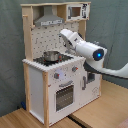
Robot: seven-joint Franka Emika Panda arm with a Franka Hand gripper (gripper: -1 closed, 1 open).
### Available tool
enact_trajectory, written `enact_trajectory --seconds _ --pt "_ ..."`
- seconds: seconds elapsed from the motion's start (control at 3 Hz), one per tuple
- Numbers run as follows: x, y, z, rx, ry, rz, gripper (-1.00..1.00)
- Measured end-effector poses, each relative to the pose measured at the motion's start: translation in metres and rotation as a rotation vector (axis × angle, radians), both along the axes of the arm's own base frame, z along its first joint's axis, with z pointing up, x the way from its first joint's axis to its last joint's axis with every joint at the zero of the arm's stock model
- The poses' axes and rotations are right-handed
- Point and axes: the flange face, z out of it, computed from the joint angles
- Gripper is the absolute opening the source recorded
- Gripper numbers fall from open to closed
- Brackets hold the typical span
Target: Play with the kitchen
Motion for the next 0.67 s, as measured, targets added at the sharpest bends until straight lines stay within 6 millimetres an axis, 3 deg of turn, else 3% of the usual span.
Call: enact_trajectory --seconds 0.67 --pt "0.0109 0.0193 0.0187 0.129 0.078 -0.036 1.0"
